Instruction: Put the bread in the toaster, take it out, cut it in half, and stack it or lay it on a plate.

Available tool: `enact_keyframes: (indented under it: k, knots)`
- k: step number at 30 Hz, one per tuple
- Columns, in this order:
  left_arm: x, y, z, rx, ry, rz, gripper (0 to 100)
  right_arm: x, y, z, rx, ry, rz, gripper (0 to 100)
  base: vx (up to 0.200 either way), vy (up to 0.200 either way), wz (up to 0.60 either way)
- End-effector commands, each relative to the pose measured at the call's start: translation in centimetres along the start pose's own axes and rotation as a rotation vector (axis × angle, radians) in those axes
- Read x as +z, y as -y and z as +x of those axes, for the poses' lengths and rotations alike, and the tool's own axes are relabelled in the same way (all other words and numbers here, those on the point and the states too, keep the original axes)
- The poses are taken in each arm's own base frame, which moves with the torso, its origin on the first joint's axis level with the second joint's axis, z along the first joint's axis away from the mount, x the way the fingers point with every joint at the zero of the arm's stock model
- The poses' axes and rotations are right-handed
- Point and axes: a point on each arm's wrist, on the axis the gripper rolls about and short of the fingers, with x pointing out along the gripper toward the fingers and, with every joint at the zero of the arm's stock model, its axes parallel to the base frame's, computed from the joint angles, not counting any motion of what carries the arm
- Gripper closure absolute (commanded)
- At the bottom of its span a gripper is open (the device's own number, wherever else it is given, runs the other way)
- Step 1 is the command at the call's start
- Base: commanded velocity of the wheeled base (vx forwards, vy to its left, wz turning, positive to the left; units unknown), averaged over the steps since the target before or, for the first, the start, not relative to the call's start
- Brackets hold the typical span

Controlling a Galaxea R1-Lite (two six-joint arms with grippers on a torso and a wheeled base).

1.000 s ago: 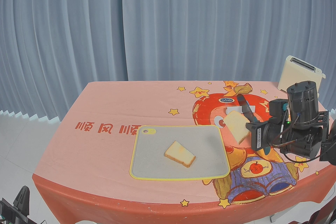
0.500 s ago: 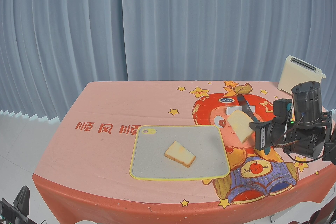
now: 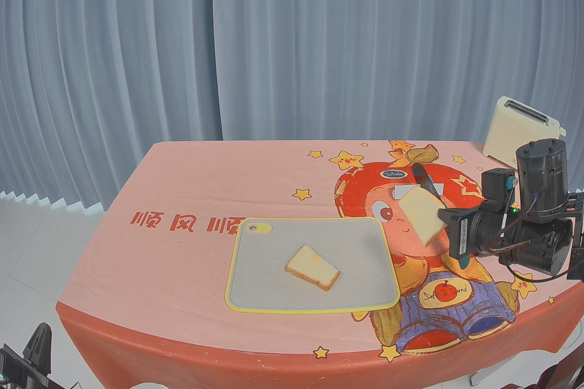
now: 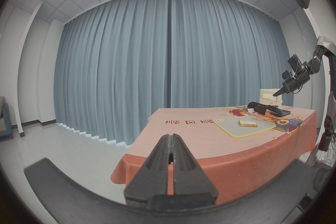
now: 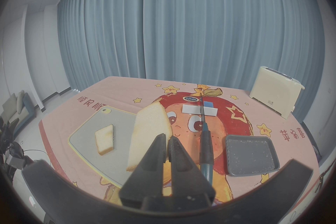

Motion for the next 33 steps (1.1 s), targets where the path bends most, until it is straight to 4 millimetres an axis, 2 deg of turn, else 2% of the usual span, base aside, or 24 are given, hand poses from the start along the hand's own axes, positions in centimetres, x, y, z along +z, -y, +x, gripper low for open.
enact_keyframes:
  k: [1,21,33]
  knots:
    - [-0.5,0.0,0.1,0.001,-0.007,0.0,100,0.1,0.0,-0.2,0.002,0.006,0.002,100,0.0,0.0,0.0]
    - [-0.5,0.0,0.1,0.001,-0.007,0.0,100,-1.2,0.5,0.0,-0.015,-0.033,-0.002,100,0.0,0.0,0.0]
    - [-0.5,0.0,0.1,0.001,-0.007,0.0,100,-1.0,0.8,-1.2,-0.007,0.002,0.005,100,0.0,0.0,0.0]
